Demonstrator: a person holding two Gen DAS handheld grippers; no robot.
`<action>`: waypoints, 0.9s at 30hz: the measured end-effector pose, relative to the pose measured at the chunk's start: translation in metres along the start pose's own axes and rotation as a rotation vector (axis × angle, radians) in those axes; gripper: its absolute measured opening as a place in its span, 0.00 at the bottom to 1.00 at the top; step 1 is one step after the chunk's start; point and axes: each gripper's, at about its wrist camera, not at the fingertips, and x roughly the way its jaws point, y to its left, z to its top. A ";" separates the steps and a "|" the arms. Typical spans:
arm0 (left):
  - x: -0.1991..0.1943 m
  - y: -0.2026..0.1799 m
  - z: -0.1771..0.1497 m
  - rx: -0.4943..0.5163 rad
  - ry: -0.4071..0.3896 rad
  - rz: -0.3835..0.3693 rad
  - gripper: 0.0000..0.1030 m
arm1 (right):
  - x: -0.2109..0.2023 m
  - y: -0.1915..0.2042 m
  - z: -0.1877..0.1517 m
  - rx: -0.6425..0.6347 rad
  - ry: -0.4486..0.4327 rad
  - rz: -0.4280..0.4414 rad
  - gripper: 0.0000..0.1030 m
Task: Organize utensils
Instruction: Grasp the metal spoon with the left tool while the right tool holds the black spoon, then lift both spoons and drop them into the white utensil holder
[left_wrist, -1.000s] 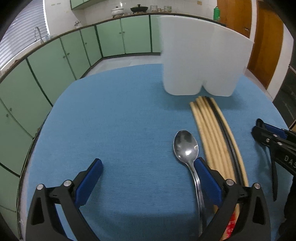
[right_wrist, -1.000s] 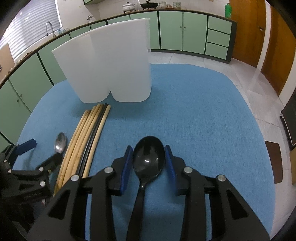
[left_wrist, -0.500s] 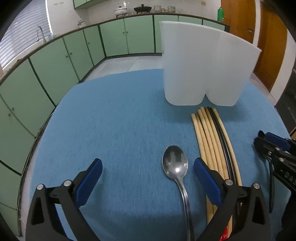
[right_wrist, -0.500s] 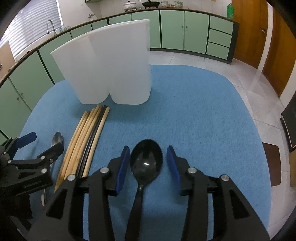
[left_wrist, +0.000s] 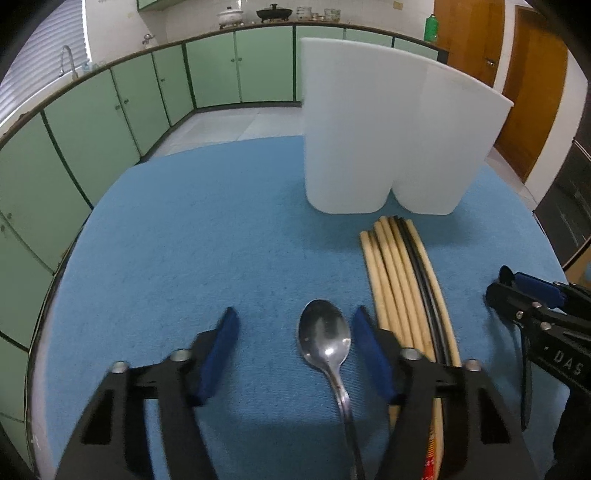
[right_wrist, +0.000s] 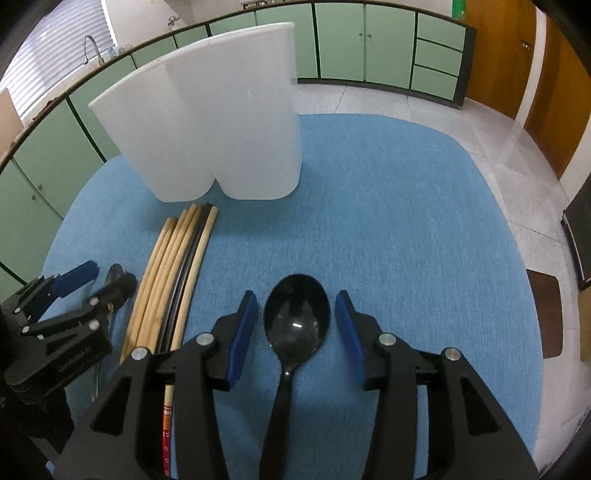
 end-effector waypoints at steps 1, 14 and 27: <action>-0.002 -0.017 0.001 -0.001 -0.001 -0.009 0.44 | 0.001 0.001 0.001 -0.015 0.002 -0.016 0.36; -0.059 -0.018 -0.011 -0.017 -0.256 -0.137 0.27 | -0.046 -0.005 -0.007 -0.043 -0.292 0.056 0.33; -0.128 -0.003 0.013 0.005 -0.575 -0.143 0.27 | -0.098 -0.029 0.036 -0.007 -0.621 0.140 0.33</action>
